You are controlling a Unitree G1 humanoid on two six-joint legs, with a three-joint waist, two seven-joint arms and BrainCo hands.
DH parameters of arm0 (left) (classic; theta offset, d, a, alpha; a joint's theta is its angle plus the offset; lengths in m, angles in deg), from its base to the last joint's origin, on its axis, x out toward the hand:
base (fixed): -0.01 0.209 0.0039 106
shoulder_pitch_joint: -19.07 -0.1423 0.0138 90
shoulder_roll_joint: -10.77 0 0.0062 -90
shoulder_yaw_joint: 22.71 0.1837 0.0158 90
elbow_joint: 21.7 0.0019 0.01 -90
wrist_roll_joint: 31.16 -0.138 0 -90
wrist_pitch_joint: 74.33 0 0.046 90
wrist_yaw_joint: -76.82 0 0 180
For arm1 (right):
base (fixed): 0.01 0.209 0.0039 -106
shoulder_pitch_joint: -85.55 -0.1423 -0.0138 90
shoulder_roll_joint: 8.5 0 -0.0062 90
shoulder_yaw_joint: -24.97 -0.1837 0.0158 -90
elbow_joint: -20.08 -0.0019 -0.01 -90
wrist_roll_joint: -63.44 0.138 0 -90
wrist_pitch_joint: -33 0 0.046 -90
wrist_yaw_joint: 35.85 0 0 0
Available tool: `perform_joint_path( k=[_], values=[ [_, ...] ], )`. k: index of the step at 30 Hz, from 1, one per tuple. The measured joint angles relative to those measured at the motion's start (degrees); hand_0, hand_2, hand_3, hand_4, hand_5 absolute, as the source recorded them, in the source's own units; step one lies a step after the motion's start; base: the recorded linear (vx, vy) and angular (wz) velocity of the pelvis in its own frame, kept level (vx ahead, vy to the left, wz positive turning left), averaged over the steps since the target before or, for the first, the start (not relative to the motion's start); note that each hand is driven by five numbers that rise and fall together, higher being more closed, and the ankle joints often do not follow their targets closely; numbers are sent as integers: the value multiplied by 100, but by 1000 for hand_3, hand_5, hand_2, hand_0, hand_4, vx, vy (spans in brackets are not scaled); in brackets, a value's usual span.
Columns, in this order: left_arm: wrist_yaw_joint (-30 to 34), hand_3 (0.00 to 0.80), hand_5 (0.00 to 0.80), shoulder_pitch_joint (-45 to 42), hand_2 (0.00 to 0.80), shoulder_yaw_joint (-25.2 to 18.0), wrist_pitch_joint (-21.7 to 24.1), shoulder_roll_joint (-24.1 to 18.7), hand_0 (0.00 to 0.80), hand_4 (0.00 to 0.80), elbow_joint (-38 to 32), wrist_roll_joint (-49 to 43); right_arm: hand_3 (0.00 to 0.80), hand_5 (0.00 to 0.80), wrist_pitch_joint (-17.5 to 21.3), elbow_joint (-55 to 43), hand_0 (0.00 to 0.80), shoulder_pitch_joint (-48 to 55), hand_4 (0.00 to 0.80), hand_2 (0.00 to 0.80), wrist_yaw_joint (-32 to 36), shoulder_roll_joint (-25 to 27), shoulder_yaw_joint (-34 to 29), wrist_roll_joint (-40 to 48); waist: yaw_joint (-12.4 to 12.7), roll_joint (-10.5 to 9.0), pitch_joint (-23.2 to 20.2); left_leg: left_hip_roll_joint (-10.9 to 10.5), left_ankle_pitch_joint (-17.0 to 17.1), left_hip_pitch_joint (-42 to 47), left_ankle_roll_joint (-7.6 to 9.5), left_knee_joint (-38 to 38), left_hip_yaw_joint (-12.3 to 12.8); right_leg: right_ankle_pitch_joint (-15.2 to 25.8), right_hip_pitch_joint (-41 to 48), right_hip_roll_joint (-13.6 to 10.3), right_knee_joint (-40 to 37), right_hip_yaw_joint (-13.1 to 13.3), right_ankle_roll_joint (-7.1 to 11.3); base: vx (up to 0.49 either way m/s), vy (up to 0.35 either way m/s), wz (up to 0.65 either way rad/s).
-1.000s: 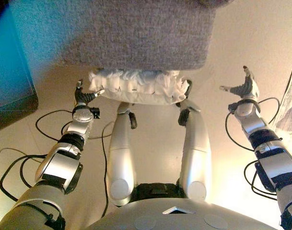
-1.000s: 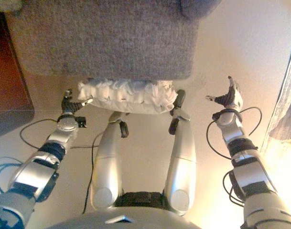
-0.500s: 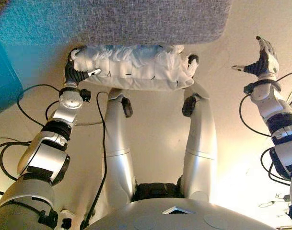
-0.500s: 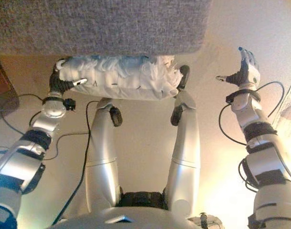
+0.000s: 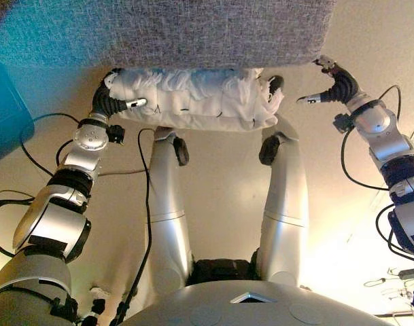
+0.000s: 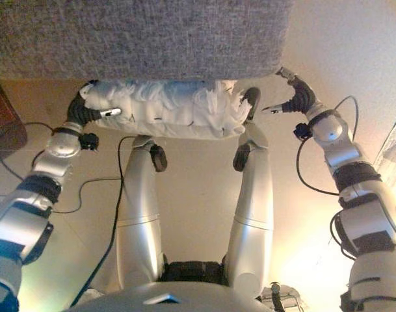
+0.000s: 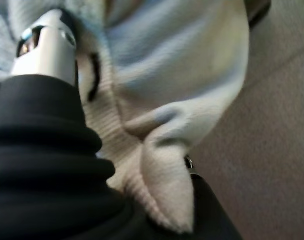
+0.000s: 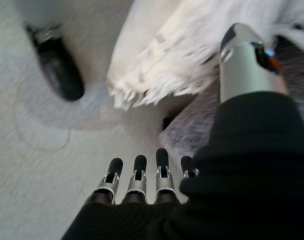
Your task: Pick up the cushion and take it to the sofa
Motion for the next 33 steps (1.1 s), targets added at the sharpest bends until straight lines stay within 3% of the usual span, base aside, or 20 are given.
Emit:
perform_joint_path(
  k=[9,16,20,27,31,33],
  values=[
    [236,0,0,41,0,70,19,-46,0,0,-85,310,0,0,51,-95,0,-168,0,0,198,207,67,183,57,6,-4,-40,6,-173,28,-40,45,81,-204,-16,-23,65,23,-11,49,0],
    [311,0,0,109,0,122,2,-100,0,0,-178,648,0,0,24,-58,0,-395,0,0,733,352,85,926,15,37,-17,-93,38,-429,43,14,74,60,-516,-78,109,115,36,-7,81,5],
    [295,0,0,121,0,122,-1,-75,0,0,-208,747,0,0,-194,-59,0,-685,0,0,1051,428,83,1251,6,77,-33,-126,52,-509,69,-9,188,83,-706,-107,173,252,39,4,111,3],
    [68,0,0,61,0,100,12,200,0,0,-260,752,0,0,-606,-156,0,-809,0,0,1390,547,74,1737,9,308,-83,-168,107,-544,63,-238,279,24,-874,-138,138,301,41,41,92,6],
    [-15,0,0,28,0,99,8,297,0,0,-273,752,0,0,-774,-422,0,-766,0,0,1194,612,84,1389,6,399,-92,-146,101,-503,22,-259,336,3,-914,-126,226,339,18,36,48,0],
    [-30,0,0,4,0,88,-4,293,0,0,-347,752,0,0,-913,-655,0,-642,0,0,484,630,141,849,17,426,-100,-136,64,-468,-11,-194,315,-112,-890,-120,362,328,0,2,15,8]
  ],
)
